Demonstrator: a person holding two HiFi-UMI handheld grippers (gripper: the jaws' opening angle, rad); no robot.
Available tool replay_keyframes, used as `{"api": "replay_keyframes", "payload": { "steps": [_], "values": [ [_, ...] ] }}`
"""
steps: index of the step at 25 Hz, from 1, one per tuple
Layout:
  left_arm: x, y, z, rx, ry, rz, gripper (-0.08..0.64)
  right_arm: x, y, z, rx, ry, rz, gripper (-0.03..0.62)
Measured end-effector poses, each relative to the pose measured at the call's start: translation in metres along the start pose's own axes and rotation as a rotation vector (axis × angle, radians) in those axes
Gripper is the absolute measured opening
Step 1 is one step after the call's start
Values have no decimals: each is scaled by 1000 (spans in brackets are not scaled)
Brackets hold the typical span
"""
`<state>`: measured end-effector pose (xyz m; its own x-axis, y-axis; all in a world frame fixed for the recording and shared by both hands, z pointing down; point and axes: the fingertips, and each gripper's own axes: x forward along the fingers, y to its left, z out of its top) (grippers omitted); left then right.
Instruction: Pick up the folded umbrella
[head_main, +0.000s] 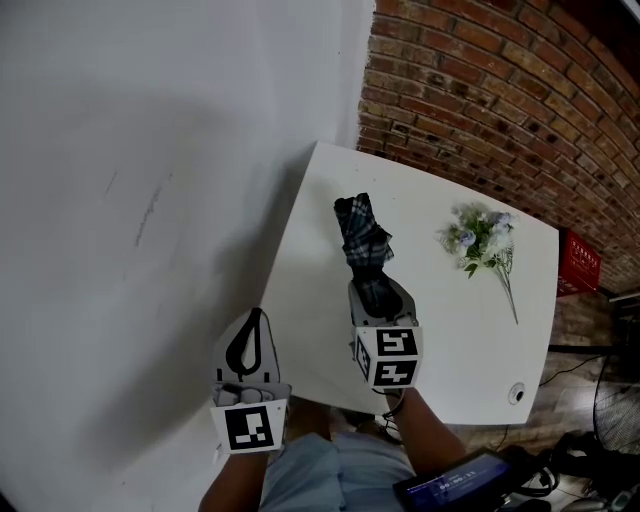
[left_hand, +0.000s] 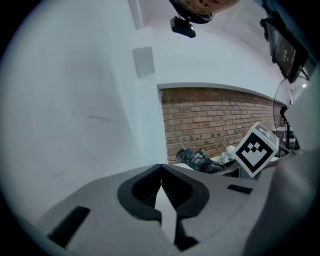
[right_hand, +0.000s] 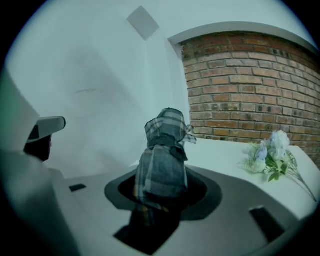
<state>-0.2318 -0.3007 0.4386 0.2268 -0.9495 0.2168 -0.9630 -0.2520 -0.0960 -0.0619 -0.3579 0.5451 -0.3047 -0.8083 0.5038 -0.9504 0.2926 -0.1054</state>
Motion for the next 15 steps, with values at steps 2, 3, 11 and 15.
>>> {"api": "replay_keyframes", "payload": {
  "steps": [2, 3, 11, 15],
  "values": [
    [-4, -3, 4, -1, -10, 1, 8, -7, 1, 6, -2, -18, 3, 184],
    [-7, -5, 6, -1, -15, 1, 8, -11, 1, 9, -3, -28, 4, 184],
    [-27, -18, 23, 7, -57, 4, 6, -44, -1, 28, -23, -95, 6, 184],
    [-37, -25, 33, 10, -71, 7, 8, -62, -1, 37, -36, -122, 10, 186]
  ]
}}
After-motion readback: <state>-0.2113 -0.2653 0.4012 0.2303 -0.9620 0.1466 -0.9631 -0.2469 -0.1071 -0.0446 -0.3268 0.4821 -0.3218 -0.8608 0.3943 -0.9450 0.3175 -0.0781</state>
